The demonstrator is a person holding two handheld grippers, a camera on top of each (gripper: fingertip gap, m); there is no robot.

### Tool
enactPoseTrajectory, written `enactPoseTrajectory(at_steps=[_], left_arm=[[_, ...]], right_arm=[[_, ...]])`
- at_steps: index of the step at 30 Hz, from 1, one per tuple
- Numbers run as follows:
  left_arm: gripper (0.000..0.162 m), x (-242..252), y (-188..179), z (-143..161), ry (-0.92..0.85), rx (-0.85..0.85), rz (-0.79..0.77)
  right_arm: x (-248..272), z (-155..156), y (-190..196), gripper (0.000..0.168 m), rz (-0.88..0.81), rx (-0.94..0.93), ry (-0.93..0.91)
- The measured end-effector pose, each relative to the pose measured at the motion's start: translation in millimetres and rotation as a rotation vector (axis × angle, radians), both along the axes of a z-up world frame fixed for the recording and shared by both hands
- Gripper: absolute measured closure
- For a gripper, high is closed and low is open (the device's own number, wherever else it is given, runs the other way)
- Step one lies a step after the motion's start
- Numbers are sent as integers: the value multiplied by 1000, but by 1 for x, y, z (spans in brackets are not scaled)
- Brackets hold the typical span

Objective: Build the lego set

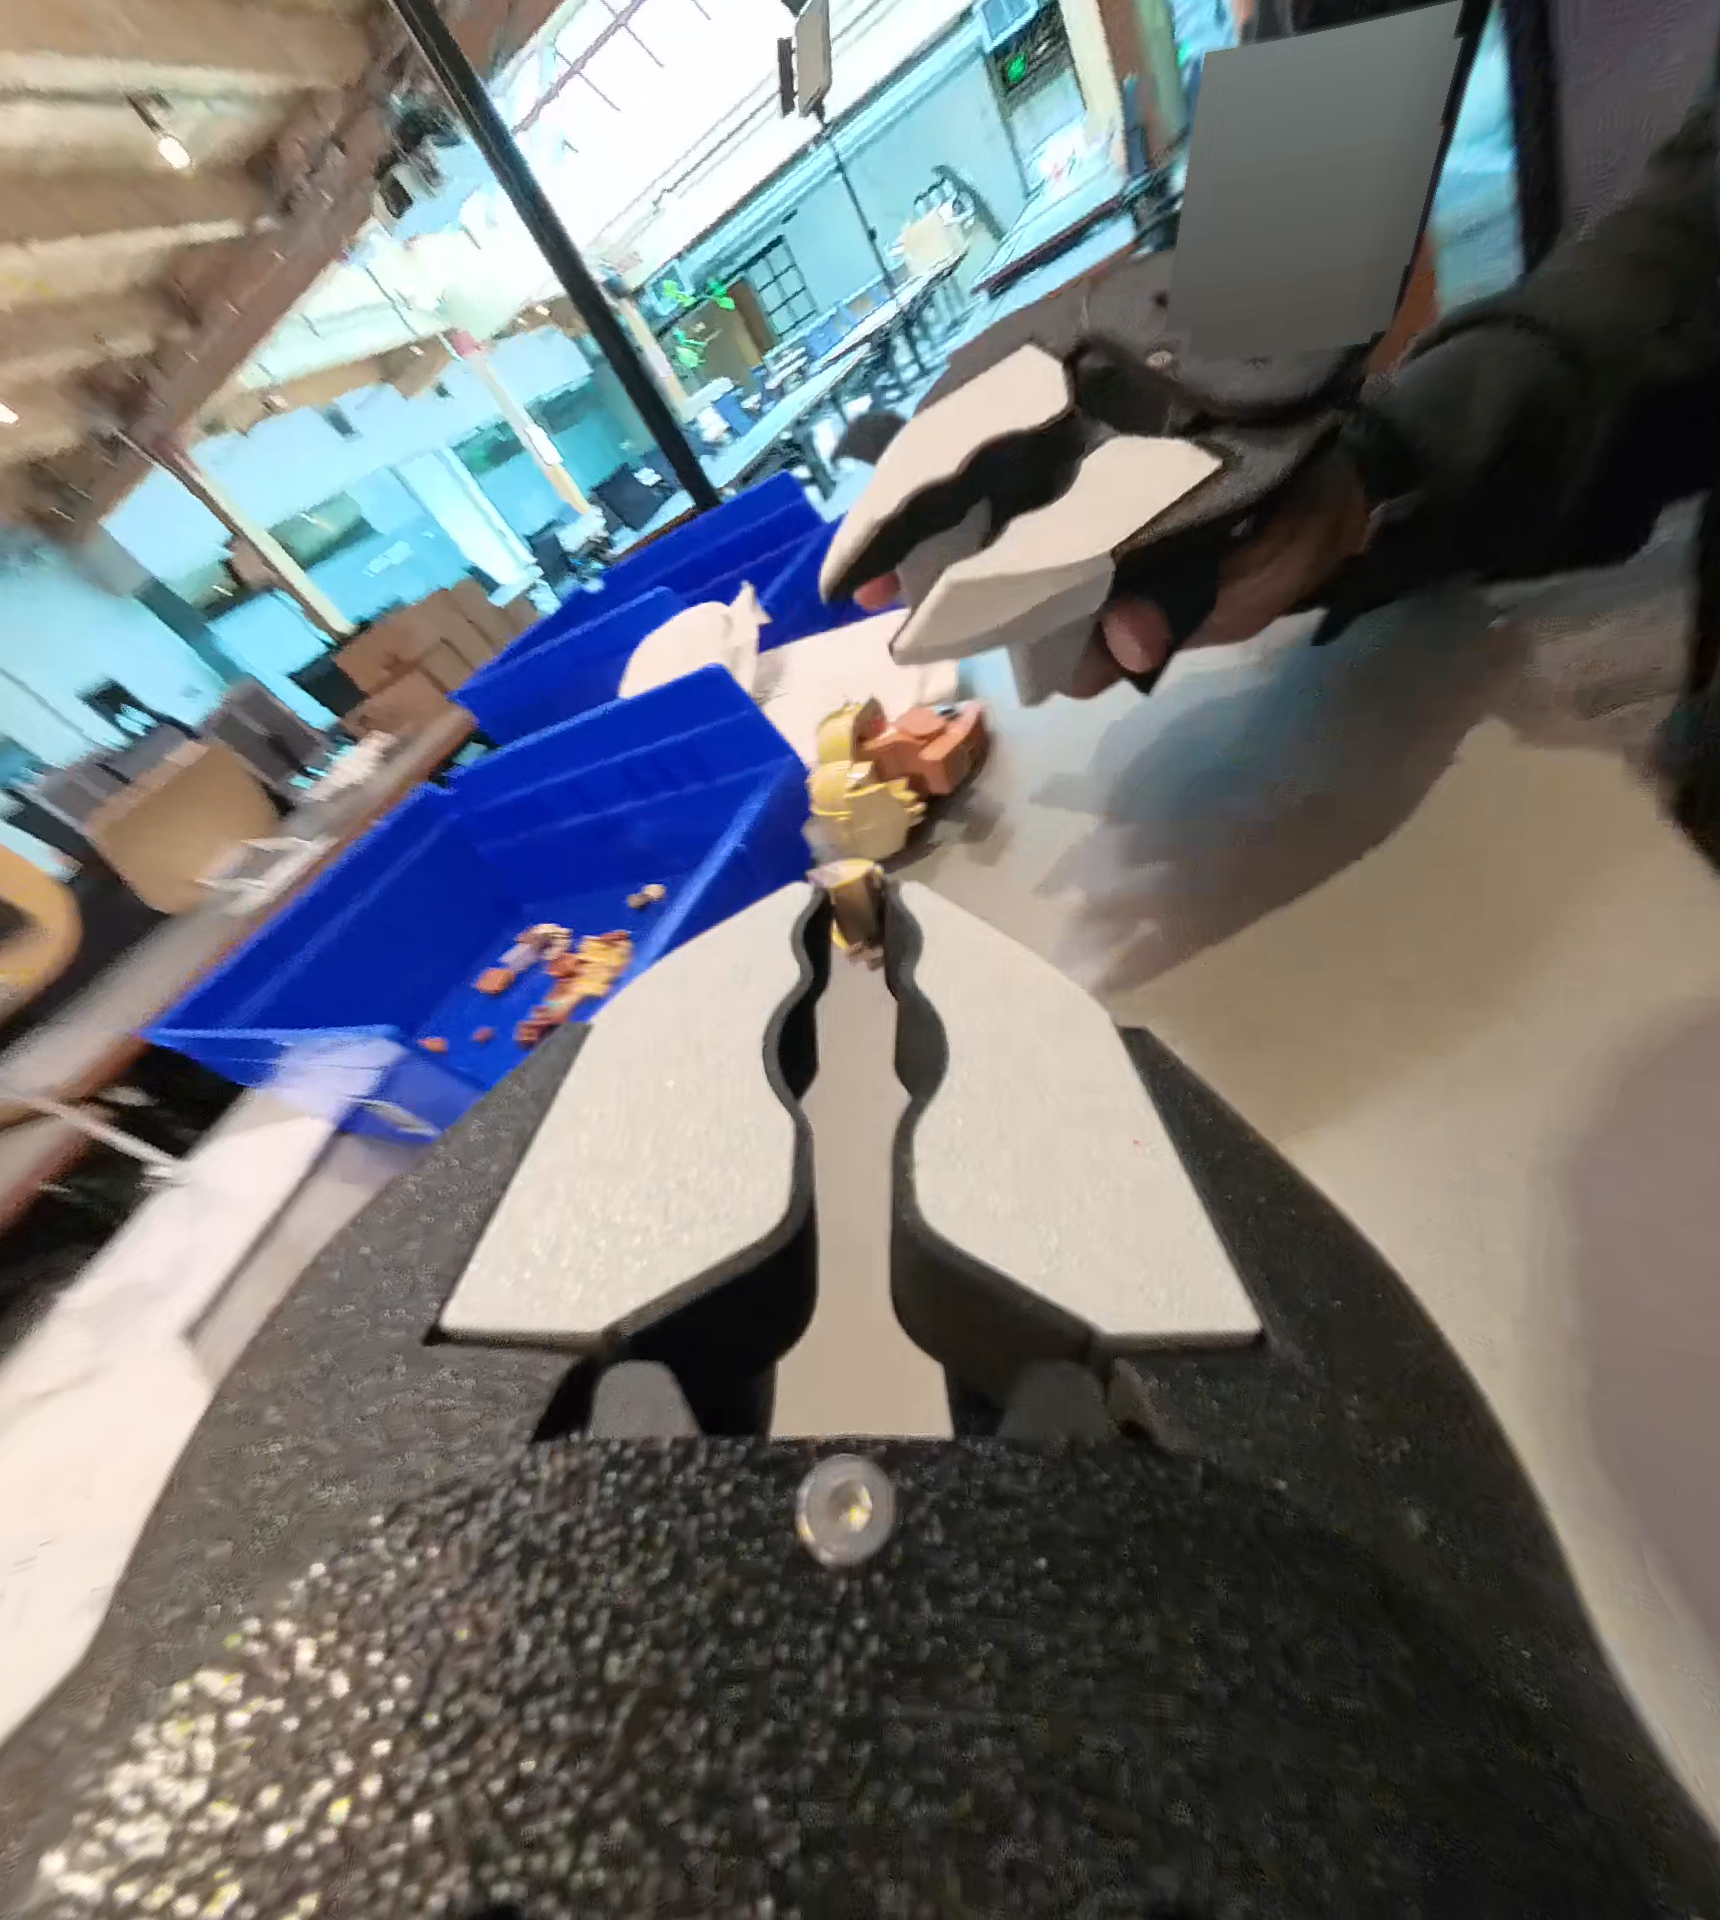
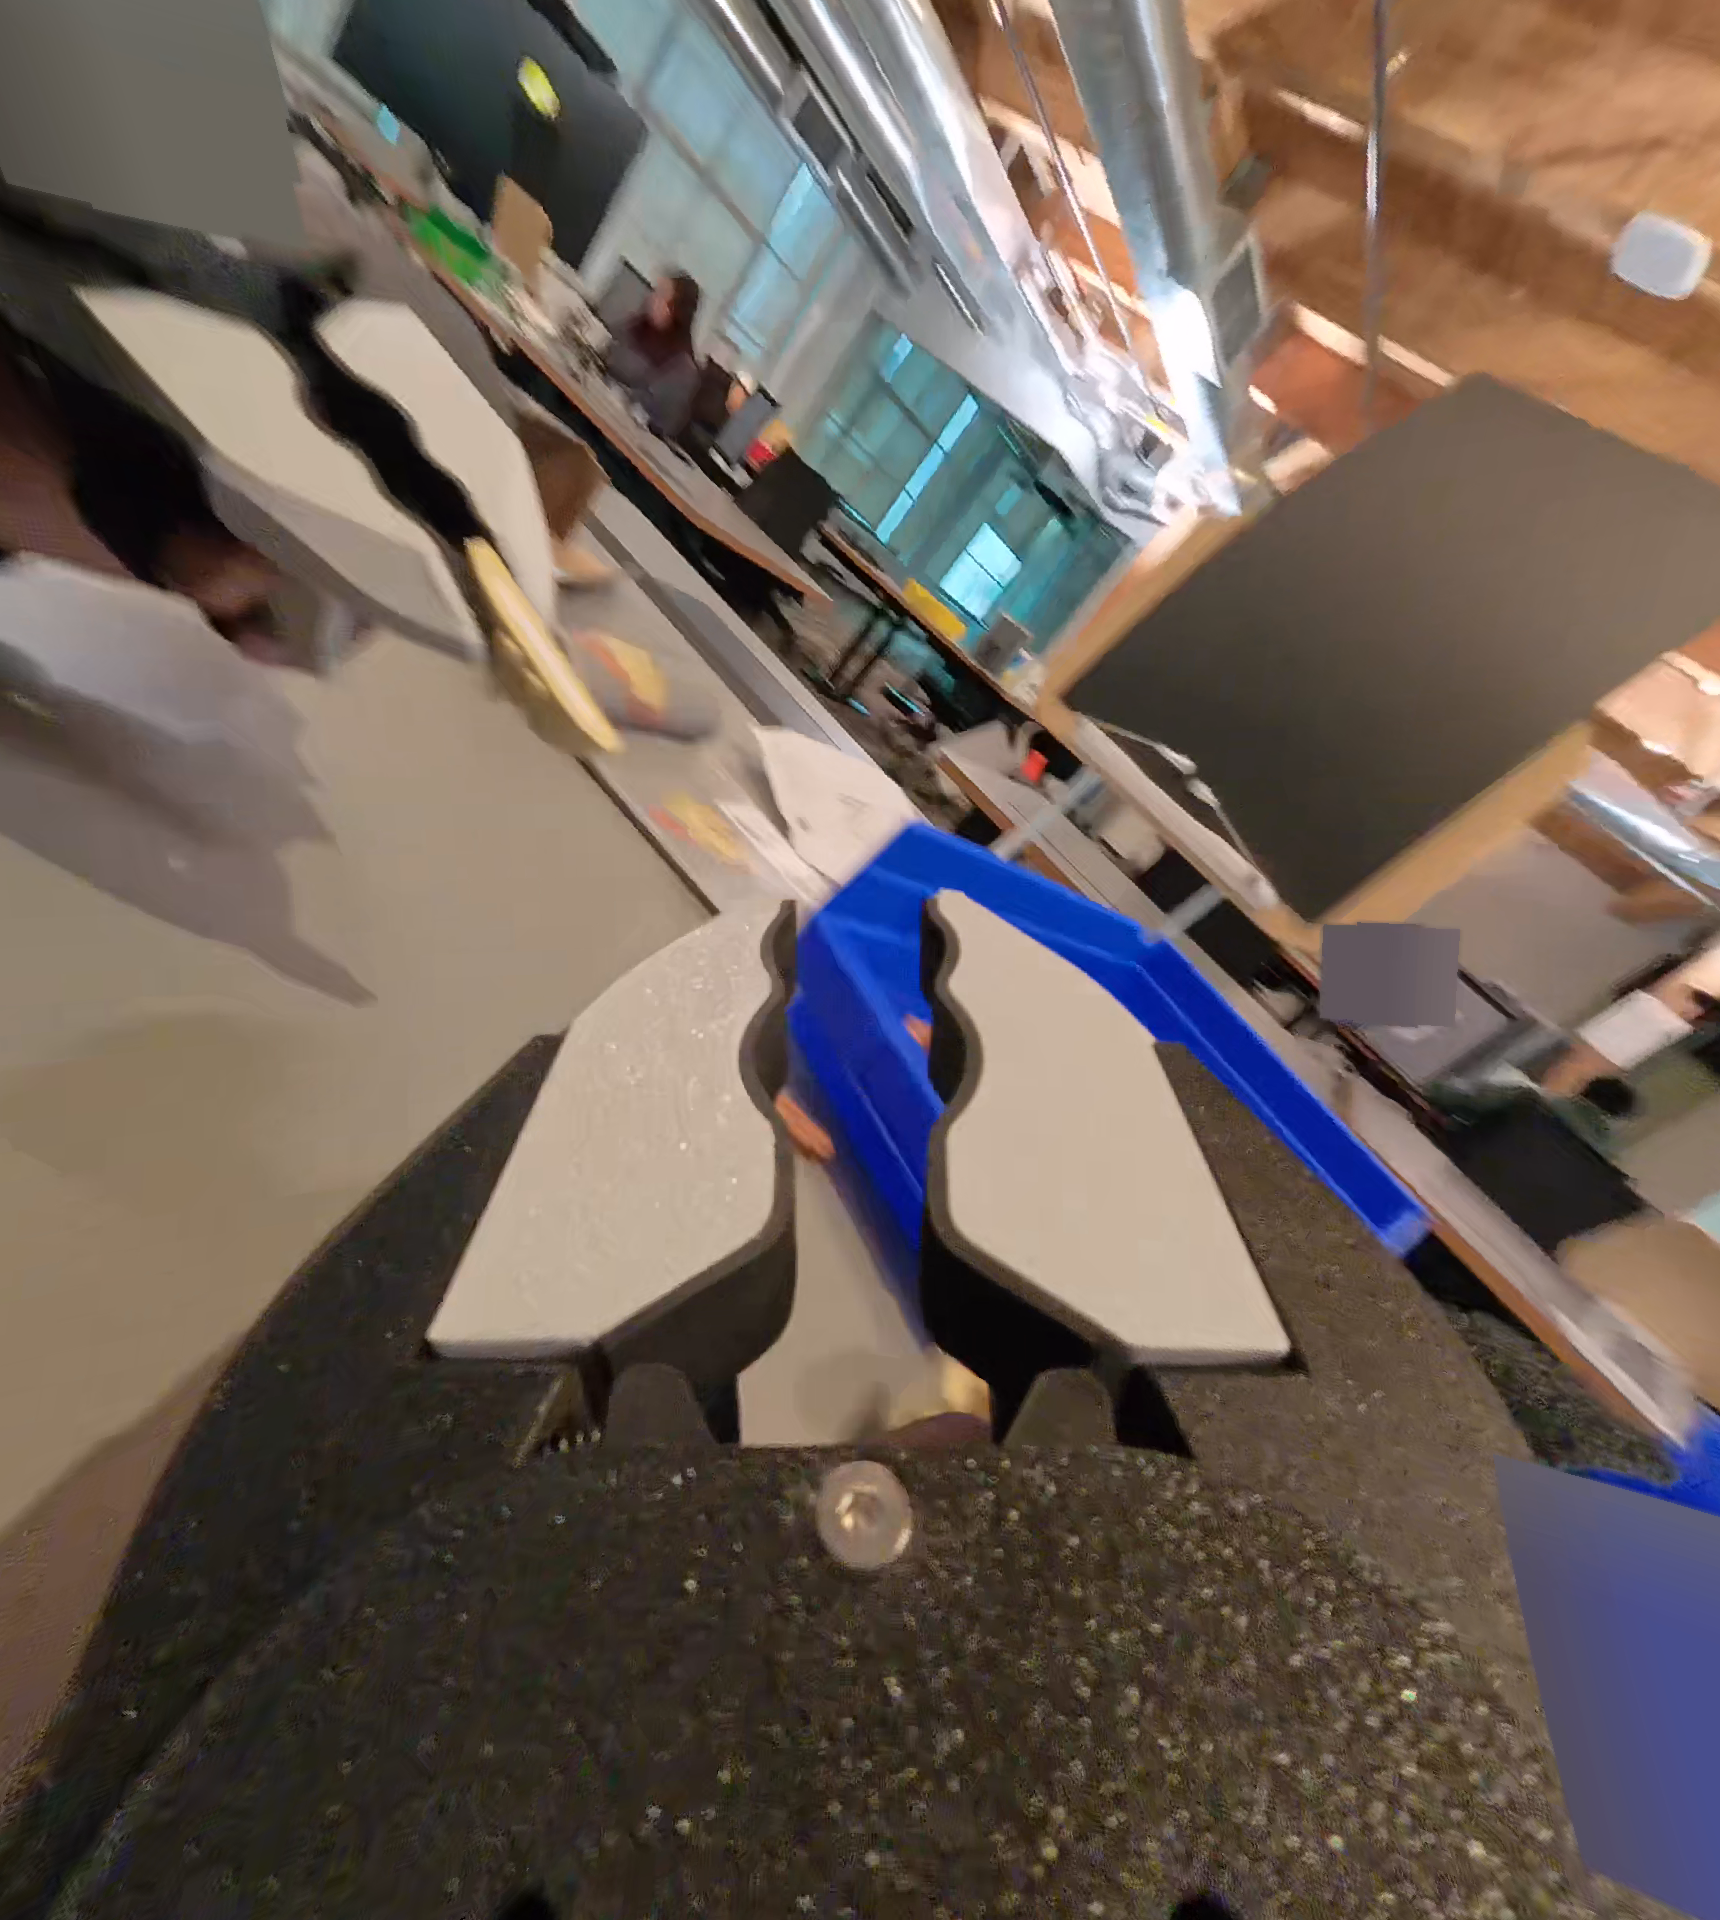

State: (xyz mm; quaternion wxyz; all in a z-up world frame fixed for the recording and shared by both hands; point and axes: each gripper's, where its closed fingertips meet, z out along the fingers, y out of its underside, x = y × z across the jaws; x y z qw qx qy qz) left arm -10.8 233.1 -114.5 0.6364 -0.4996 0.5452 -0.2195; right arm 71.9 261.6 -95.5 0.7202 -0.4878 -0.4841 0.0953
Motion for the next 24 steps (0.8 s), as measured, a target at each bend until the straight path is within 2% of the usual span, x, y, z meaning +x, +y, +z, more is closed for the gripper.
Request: enactPoseTrajectory(at_steps=[2,7,10,13,19,22,24], left_arm=[[153,6,0,-2,-41,-123,-29],[153,29,-4,-2,-148,-417,-138],[153,41,-3,-2,-219,-598,-179],[153,46,-3,-1,-296,-732,-204],[153,42,-4,-1,-339,-755,-194],[153,40,-4,0,-349,-766,-198],[153,39,-5,0,-348,-775,-202]], right_arm=[[34,-4,14,146,-98,-23,-53],[104,-25,60,141,-223,-289,-113],[121,-45,81,140,-204,-480,-142],[121,-69,83,133,-84,-653,-216],[112,-79,83,126,29,-763,-210],[110,-78,86,136,-16,-757,-214],[109,-79,86,137,-59,-763,-215]])
